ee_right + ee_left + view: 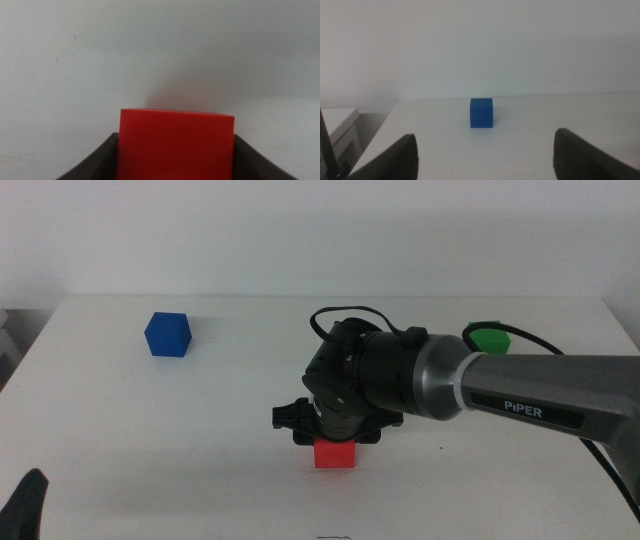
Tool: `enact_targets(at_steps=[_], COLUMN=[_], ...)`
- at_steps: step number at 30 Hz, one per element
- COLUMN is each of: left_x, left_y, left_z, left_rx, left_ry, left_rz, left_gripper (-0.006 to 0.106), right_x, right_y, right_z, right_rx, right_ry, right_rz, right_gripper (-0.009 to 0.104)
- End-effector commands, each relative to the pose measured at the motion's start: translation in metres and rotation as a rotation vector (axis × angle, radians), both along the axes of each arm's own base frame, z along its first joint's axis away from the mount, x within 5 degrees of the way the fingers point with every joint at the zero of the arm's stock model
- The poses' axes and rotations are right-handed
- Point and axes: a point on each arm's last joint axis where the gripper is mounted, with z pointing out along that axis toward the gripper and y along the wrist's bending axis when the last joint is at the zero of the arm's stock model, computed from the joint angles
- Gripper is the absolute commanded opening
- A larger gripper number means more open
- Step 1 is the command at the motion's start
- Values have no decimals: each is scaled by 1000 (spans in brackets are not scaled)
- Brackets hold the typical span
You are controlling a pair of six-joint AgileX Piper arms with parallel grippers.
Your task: Stack red cubes first, then green, then blue cubes in a specific spot.
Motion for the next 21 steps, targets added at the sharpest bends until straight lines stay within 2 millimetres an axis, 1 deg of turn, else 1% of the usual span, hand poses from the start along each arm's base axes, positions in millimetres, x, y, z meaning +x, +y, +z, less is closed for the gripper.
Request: enact_targets(at_steps=[1, 2, 9, 13, 16, 19, 21], left_x=[-2, -2, -2, -2, -2, -2, -2], left_y=[1, 1, 1, 1, 1, 1, 1], left_z=[10, 10, 10, 10, 10, 10, 10], left_rx=[-23, -23, -23, -23, -23, -23, -23], left_ry=[-105, -105, -105, -105, -105, -105, -105], left_rz=[9, 9, 9, 9, 9, 9, 9], left_gripper=[91, 91, 91, 91, 91, 91, 91], right_x=[2, 2, 1, 1, 1, 2, 3], right_y=[-3, -2, -2, -2, -2, -5, -10], right_z=[32, 31, 31, 31, 33, 64, 91], right_rx=[44, 50, 57, 57, 58, 11, -31], right_ry=[-75, -68, -60, -60, -62, -69, -77], right_rz=[17, 13, 8, 8, 8, 34, 34], right_gripper=[13, 26, 56, 68, 71, 71, 71])
